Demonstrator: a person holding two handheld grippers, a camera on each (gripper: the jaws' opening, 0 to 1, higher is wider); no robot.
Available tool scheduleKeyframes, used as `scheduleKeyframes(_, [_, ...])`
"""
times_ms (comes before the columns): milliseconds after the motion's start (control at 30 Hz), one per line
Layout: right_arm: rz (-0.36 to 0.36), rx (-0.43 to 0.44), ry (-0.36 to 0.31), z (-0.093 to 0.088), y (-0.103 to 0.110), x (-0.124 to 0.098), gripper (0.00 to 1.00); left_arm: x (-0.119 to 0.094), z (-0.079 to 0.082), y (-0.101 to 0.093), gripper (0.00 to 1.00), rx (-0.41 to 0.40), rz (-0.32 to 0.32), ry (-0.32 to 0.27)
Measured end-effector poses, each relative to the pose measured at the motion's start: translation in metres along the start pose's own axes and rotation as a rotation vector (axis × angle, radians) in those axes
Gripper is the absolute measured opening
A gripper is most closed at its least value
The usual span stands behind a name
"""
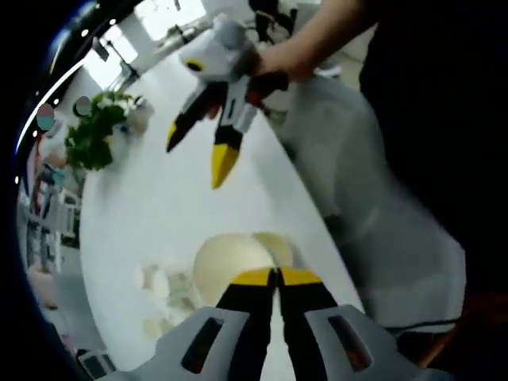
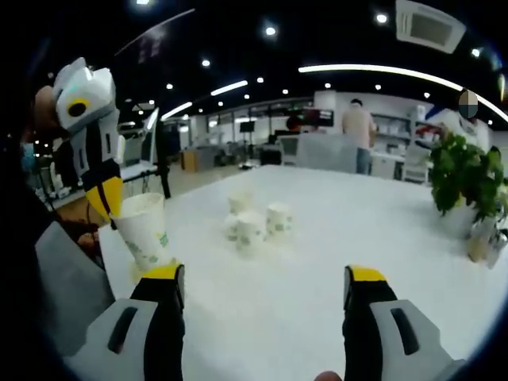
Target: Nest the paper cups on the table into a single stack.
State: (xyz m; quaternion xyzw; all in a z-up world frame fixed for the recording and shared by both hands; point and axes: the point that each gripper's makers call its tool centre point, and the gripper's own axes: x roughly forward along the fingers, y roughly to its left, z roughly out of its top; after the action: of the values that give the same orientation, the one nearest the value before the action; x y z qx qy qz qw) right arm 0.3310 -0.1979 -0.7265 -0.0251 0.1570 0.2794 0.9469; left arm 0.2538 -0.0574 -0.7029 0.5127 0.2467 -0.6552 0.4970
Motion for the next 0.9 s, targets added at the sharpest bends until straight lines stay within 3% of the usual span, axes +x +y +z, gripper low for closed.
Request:
scheduleKeyframes(367, [-0.002,0.003,0.001,0.0,-0.002,0.0,0.8,0.002,0.007,-0.004,0.0,0.014,-0.018,-0.017])
scheduleKeyframes(467, [-0.001,0.005,0.003,0.0,-0.002,0.001,0.8,0.008,-0.001,-0.006,0.0,0.042,-0.025,0.023])
scheduleKeyframes(733, [0.004,0.004,0.011,-0.002,0.0,0.001,0.8,0.023,-0.003,-0.01,0.01,0.024,-0.051,0.02])
scheduleKeyframes(833, [0.004,0.003,0.011,-0.002,-0.001,0.001,0.8,0.028,-0.005,-0.011,0.01,0.095,-0.052,0.025])
scheduleKeyframes(900, [0.004,0.003,0.011,-0.001,-0.001,0.001,0.8,0.032,-0.007,-0.01,0.01,0.082,-0.048,0.035])
